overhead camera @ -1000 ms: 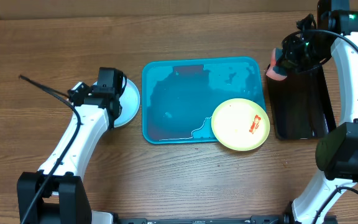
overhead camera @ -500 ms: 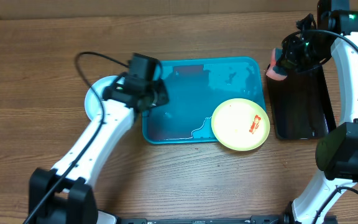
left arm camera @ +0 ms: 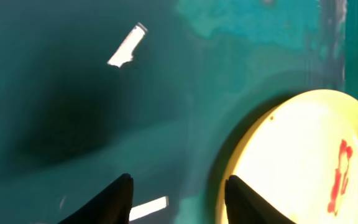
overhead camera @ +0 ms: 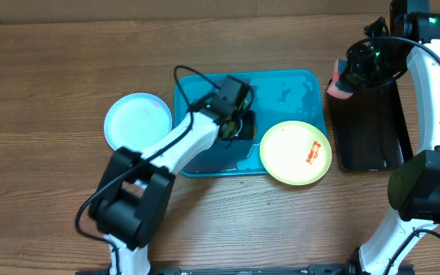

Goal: Clean dirty plates on tray and stack at the side

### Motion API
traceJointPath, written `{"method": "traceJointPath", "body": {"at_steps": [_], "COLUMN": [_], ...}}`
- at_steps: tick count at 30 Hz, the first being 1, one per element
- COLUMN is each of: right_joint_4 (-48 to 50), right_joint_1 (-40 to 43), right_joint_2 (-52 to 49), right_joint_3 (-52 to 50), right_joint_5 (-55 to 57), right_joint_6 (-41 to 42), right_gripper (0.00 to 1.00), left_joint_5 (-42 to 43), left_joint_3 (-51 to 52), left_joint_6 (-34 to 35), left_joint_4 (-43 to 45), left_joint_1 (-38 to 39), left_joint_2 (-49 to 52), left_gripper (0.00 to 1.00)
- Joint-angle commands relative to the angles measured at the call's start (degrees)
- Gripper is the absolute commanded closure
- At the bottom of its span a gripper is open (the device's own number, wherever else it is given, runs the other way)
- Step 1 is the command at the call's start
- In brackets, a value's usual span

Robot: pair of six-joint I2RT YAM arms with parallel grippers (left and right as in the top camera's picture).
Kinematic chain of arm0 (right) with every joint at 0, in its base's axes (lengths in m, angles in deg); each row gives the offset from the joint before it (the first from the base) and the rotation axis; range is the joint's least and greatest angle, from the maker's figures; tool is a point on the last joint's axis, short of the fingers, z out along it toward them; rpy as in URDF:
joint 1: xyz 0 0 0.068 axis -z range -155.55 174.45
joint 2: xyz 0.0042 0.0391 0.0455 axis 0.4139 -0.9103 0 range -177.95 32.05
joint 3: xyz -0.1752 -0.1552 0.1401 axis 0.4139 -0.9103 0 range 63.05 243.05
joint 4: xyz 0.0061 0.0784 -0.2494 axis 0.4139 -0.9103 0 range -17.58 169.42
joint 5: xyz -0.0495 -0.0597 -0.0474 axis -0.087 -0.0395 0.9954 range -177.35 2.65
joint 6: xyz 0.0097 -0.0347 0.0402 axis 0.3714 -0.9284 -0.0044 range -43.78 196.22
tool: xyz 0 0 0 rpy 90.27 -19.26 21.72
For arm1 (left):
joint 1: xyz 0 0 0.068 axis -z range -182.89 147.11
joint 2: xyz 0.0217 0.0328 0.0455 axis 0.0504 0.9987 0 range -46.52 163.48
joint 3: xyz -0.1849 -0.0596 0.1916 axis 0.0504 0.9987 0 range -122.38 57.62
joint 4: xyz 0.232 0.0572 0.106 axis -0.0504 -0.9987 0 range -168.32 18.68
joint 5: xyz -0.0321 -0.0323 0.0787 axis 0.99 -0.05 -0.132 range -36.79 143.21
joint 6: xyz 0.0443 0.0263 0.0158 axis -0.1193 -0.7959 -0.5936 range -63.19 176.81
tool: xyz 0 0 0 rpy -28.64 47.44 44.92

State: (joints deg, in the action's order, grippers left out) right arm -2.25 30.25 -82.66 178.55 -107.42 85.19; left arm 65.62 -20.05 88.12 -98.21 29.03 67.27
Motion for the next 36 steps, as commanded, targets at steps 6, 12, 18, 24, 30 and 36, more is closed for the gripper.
{"method": "traceJointPath", "body": {"at_steps": [6, 12, 18, 24, 30, 36], "right_joint_4": [-0.1, -0.1, -0.4, -0.6, -0.9, -1.2], "right_joint_1": [-0.2, -0.2, -0.2, -0.2, -0.2, -0.2], "right_joint_2": [0.7, 0.7, 0.7, 0.7, 0.7, 0.7], "right_joint_3": [0.3, 0.3, 0.3, 0.3, 0.3, 0.3], "right_joint_5": [1.2, 1.2, 1.2, 1.2, 1.2, 1.1], "right_joint_6": [-0.7, -0.7, -0.9, -1.6, -1.6, -1.6], "right_gripper": [0.96, 0.96, 0.96, 0.96, 0.96, 0.96], "left_joint_5": [2.8, 5.7, 6.3, 8.3, 10.6, 10.3], "left_joint_3": [-4.7, -4.7, -4.7, -4.7, -4.7, -4.7], "left_joint_6": [-2.2, -6.2, -7.4, -7.4, -7.3, -6.9], "left_joint_4": [-3.1, -6.1, -8.1, -7.6, -7.5, -7.1], "left_joint_1": [0.4, 1.5, 3.3, 3.3, 3.4, 3.3], "left_joint_2": [3.0, 4.9, 7.4, 7.4, 7.4, 7.4], "left_gripper": [0.48, 0.53, 0.53, 0.52, 0.8, 0.96]}}
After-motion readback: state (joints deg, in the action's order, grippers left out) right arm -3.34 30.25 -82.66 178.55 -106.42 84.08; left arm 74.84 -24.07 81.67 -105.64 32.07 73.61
